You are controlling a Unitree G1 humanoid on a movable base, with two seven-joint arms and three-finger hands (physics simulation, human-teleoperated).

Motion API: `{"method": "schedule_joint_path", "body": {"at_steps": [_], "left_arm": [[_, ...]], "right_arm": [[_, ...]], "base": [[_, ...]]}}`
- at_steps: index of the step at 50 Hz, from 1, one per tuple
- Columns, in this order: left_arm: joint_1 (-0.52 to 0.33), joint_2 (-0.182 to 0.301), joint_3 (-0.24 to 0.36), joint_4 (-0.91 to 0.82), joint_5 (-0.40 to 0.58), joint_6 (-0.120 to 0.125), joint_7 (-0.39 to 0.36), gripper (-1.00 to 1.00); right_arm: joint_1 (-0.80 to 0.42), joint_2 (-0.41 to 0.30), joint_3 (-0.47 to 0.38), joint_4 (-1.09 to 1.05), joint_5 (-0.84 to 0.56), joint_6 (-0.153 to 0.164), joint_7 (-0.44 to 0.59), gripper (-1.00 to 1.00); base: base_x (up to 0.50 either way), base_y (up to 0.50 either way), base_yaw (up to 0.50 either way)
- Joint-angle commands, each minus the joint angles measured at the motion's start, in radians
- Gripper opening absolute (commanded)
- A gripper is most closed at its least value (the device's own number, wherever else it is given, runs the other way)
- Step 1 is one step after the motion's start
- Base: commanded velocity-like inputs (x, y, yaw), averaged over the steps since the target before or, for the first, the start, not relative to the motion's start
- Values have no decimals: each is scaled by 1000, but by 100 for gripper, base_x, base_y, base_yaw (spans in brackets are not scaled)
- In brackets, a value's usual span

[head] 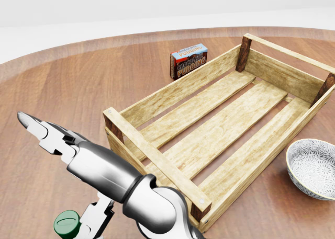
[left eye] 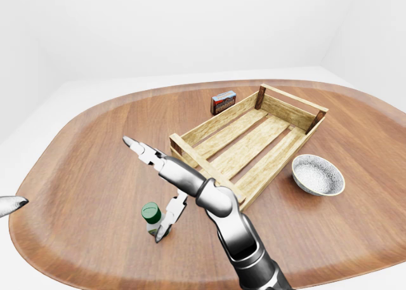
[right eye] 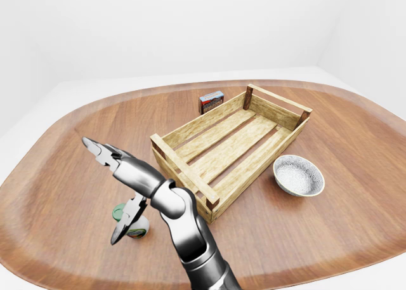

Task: Pick up the salad dressing and put it in the tray.

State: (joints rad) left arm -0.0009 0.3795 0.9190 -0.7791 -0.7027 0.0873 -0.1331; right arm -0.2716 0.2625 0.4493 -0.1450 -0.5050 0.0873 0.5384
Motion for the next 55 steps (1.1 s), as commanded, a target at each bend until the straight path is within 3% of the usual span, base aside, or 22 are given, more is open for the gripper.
{"method": "schedule_joint_path", "body": {"at_steps": [1, 14, 25, 55], "left_arm": [[-1, 2, 7, 7, -1, 0, -4, 100], [2, -5, -2, 9, 7, 0, -8, 100], [5, -6, 4, 10, 6, 0, -12, 100], [7, -5, 9, 2, -4, 0, -12, 100]], "right_arm": [[8, 15, 1, 174, 28, 0, -8, 100], [10, 54, 14, 323, 37, 0, 28, 100], [-36, 77, -29, 498, 28, 0, 37, 100], [-99, 87, -69, 664, -60, 0, 125, 100]], "base": [[0, 0, 0], [0, 0, 0], [0, 0, 0], [0, 0, 0]]}}
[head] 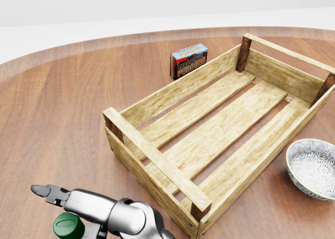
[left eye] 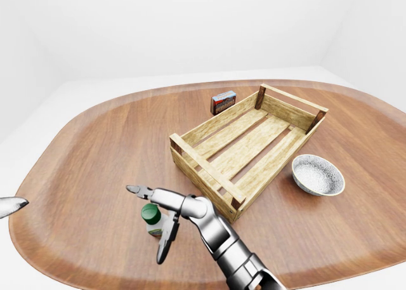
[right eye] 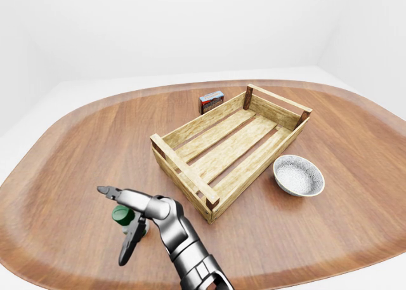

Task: Pick up the salad dressing and put it in the tray.

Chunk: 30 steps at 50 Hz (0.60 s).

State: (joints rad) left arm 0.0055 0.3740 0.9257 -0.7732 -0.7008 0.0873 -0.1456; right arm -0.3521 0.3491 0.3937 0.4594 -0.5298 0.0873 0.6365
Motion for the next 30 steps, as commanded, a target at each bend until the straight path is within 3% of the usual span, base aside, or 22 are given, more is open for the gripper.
{"method": "schedule_joint_path", "body": {"at_steps": [1, 30], "left_arm": [[1, -1, 3, -3, -7, 0, 0, 100], [4, -19, -23, -4, 25, 0, -15, 100]], "right_arm": [[-19, 0, -16, 64, -39, 0, 26, 100], [-70, -33, -89, 244, -68, 0, -31, 100]], "base": [[0, 0, 0], [0, 0, 0]]}}
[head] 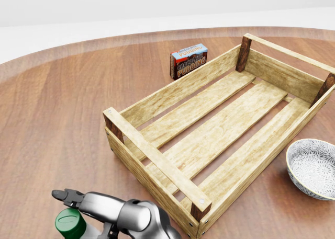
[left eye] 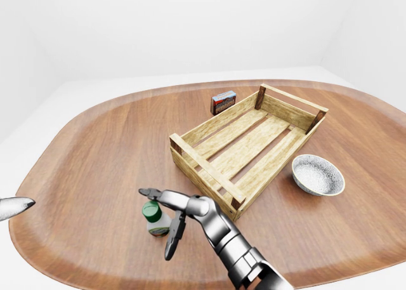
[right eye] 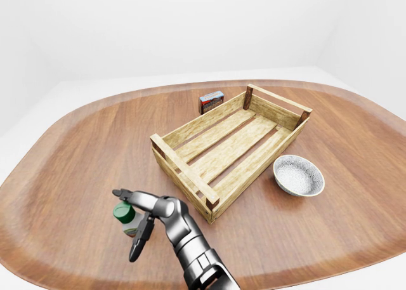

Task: Pick up the salad dressing and put it in the tray.

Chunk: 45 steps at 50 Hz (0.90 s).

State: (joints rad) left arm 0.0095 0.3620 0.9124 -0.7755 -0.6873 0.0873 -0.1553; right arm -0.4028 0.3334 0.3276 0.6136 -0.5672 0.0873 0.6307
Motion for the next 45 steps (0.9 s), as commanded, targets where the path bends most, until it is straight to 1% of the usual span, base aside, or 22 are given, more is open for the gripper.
{"method": "schedule_joint_path", "body": {"at_steps": [1, 3, 11, 14, 16, 21, 27, 32, 36, 45], "left_arm": [[0, -8, -12, 0, 15, 0, -7, 100], [1, -11, -15, 3, 20, 0, -11, 100], [3, -18, -22, 7, 31, 0, -19, 100], [2, -20, -25, 6, 35, 0, -21, 100], [1, -19, -25, 4, 35, 0, -21, 100], [2, -21, -24, 5, 39, 0, -24, 100], [0, -22, -28, 2, 40, 0, -22, 100], [2, -25, -30, 4, 44, 0, -27, 100], [2, -28, -37, 9, 52, 0, -31, 100], [1, -28, -33, 3, 48, 0, -30, 100]], "right_arm": [[-29, -19, -31, 106, -29, 0, -34, 100], [-51, -21, -55, 144, -14, 0, -57, -100], [-38, -24, -43, 141, -37, 0, -71, -100], [-44, -26, -44, 164, -49, 0, -90, -100], [-59, -34, -38, 197, -90, 0, -136, -100], [-76, -37, -53, 229, -130, 0, -177, -100], [-81, -41, -65, 249, -145, -3, -191, -100], [-78, -36, -64, 220, -152, 0, -170, -100], [-80, -16, -76, 164, -102, 0, -122, -100], [-88, 16, -38, -9, -45, 0, -44, -100]], "base": [[0, 0, 0], [0, 0, 0], [0, 0, 0], [0, 0, 0], [0, 0, 0], [0, 0, 0], [0, 0, 0], [0, 0, 0], [0, 0, 0], [0, 0, 0]]}}
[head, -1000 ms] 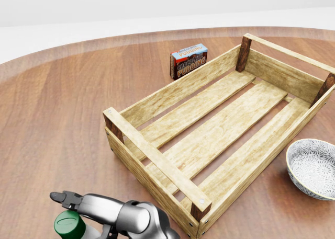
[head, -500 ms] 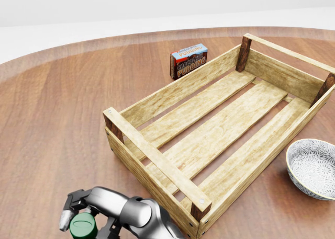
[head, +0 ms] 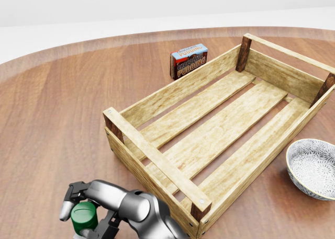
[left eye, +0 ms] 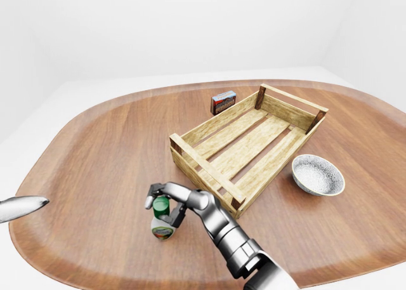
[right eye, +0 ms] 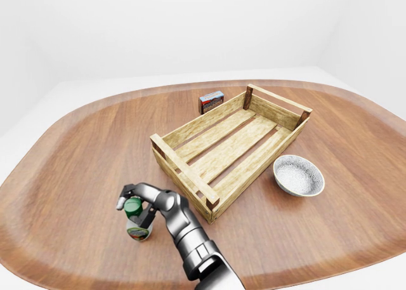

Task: Pick up the salad dressing and put it in the tray.

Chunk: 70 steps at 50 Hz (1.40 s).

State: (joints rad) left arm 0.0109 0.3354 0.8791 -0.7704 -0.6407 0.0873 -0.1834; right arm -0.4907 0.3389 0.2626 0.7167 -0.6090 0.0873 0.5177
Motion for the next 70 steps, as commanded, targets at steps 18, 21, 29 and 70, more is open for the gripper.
{"method": "schedule_joint_path", "body": {"at_steps": [18, 21, 29, 70], "left_arm": [[-3, -4, -9, -7, 5, 0, 1, 100], [-2, -5, -11, -5, 8, 0, -3, 100], [1, -11, -20, 8, 23, 0, -14, 100], [1, -16, -22, 3, 29, 0, -21, 100]], "right_arm": [[-24, 10, 43, -231, 39, 0, 107, -100], [-37, 10, 39, -249, 42, 0, 111, -100], [-103, 9, 9, -330, 68, 0, 126, -100], [-554, -229, -163, -553, 218, 0, 157, -100]], "base": [[0, 0, 0], [0, 0, 0], [0, 0, 0], [0, 0, 0]]}}
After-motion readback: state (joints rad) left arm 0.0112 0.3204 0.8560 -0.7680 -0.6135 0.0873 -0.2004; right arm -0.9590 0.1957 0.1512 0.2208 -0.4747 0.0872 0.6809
